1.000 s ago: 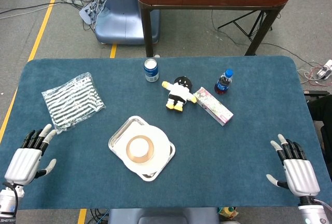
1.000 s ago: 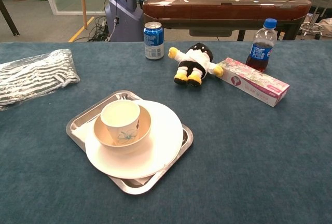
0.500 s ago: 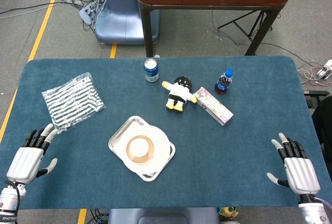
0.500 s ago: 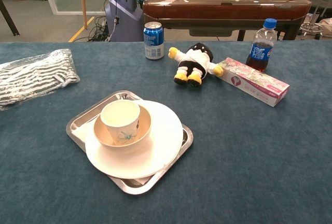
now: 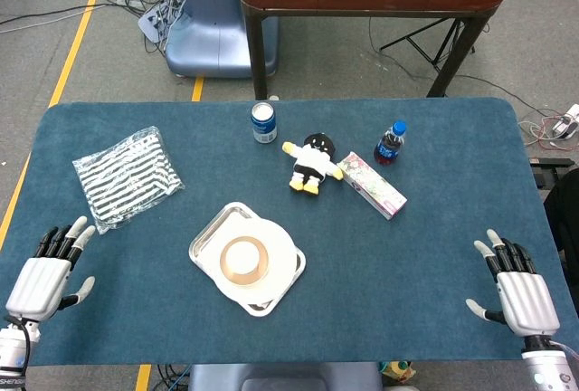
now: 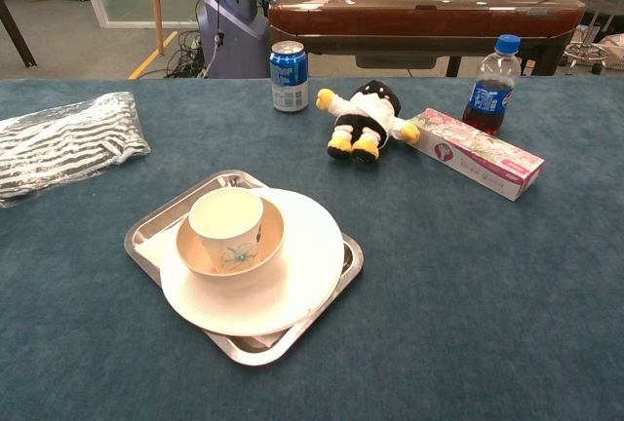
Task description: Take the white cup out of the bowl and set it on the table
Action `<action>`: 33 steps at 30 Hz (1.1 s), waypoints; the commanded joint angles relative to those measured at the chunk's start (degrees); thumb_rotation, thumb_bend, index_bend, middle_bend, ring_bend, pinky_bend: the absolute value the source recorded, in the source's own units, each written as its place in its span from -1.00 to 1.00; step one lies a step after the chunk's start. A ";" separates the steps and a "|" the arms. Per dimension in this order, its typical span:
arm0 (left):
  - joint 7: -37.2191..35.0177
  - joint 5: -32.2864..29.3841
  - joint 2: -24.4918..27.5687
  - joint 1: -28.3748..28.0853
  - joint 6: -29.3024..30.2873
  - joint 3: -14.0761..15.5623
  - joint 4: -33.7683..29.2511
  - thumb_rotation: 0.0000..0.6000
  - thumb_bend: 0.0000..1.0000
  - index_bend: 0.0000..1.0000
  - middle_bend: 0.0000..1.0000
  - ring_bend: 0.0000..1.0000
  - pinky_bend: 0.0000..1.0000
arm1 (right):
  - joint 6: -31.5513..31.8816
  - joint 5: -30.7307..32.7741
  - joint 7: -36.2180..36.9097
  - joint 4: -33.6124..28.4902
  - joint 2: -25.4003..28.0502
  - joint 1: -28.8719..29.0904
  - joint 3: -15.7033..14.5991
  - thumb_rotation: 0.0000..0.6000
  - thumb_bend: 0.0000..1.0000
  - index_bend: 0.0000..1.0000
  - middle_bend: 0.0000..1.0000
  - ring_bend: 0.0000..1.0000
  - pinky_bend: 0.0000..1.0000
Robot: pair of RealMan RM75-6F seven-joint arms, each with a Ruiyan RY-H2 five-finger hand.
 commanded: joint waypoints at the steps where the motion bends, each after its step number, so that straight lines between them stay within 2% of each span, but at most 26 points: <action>1: 1.55 3.83 1.71 -1.13 -0.22 0.75 -1.61 1.00 -0.36 -1.00 -1.00 -1.00 -1.00 | -0.21 0.28 -0.12 0.03 -0.07 0.14 0.13 1.00 -0.55 -1.00 -1.00 -1.00 -1.00; 7: 5.37 7.71 4.21 -4.52 -5.66 2.48 -5.16 1.00 -0.36 -0.99 -1.00 -1.00 -1.00 | -1.10 1.67 -0.01 0.16 -0.04 0.58 0.59 1.00 -0.55 -1.00 -1.00 -1.00 -1.00; 15: 10.70 9.75 3.53 -9.03 -9.82 1.01 -5.87 1.00 -0.36 -0.98 -1.00 -1.00 -1.00 | -1.99 3.82 1.09 0.37 0.33 1.10 1.57 1.00 -0.55 -1.00 -1.00 -1.00 -1.00; 21: 14.19 7.47 2.91 -12.16 -14.05 -0.66 -7.98 1.00 -0.36 -0.95 -1.00 -1.00 -1.00 | -3.99 6.43 1.97 0.79 0.58 2.05 2.46 1.00 -0.55 -1.00 -1.00 -1.00 -1.00; 25: 15.66 6.67 1.98 -13.69 -15.82 -1.19 -9.03 1.00 -0.36 -0.84 -1.00 -1.00 -1.00 | -4.26 7.20 2.61 0.83 0.90 2.23 2.79 1.00 -0.55 -1.00 -1.00 -1.00 -1.00; 33: 15.67 10.21 -0.77 -14.85 -15.65 0.39 -9.34 1.00 -0.36 -0.56 -1.00 -1.00 -1.00 | -4.56 7.07 3.28 1.00 1.21 2.43 2.56 1.00 -0.55 -1.00 -1.00 -1.00 -1.00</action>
